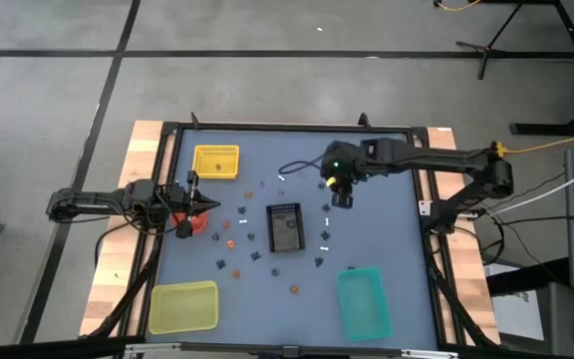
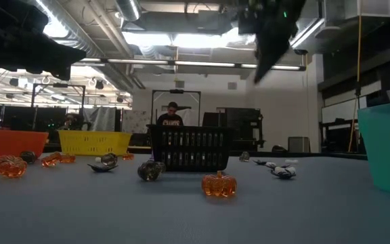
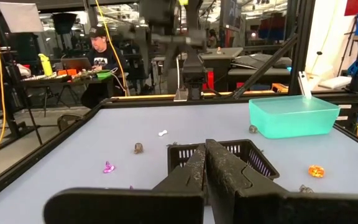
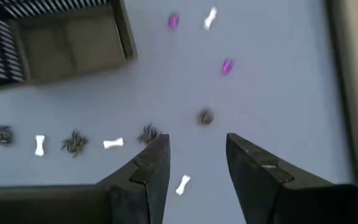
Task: Sort Halloween decoration
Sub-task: Put the black spider toy into the black bin
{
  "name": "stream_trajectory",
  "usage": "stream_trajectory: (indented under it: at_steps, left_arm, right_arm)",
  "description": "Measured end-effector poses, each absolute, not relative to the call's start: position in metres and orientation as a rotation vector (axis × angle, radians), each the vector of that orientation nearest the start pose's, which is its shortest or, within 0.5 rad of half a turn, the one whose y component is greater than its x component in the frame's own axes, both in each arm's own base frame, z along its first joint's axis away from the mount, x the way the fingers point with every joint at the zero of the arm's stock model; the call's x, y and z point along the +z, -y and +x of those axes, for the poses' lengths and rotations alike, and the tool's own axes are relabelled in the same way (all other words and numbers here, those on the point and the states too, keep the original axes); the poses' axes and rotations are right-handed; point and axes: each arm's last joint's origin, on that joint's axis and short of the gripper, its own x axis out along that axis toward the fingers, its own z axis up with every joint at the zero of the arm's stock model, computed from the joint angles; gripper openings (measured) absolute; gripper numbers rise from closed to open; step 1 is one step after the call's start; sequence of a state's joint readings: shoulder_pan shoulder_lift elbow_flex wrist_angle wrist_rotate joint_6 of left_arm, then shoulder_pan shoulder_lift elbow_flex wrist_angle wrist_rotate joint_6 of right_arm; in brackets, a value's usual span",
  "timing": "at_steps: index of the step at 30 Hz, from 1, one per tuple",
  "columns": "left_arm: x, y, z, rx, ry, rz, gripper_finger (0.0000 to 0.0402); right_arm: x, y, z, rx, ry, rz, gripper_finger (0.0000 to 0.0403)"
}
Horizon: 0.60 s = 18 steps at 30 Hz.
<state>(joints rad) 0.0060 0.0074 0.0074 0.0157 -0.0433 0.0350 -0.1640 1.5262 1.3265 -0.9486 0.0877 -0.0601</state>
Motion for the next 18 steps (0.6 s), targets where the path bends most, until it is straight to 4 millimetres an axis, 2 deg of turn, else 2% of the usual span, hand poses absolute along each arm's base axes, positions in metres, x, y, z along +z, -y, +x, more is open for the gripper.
stream_trajectory:
  at_steps: [5, 9, 14, 18]
  left_arm:
    - [0.167, -0.002, 0.098, 0.050, 0.015, 0.035, 0.0000]
    - [0.167, -0.002, 0.098, 0.049, 0.015, 0.035, 0.0000]
    - [0.167, -0.002, 0.098, 0.050, 0.015, 0.035, 0.0000]
    - [0.167, -0.002, 0.098, 0.049, 0.015, 0.035, 0.0000]
  right_arm:
    - [0.248, 0.050, 0.289, -0.258, -1.198, 0.117, 0.0154]
    - [0.221, 0.046, 0.286, -0.184, -1.182, 0.221, 0.0154]
    - [0.202, 0.043, 0.286, -0.114, -1.113, 0.334, 0.0154]
    - [0.199, 0.045, 0.288, -0.227, -1.066, 0.411, 0.0154]
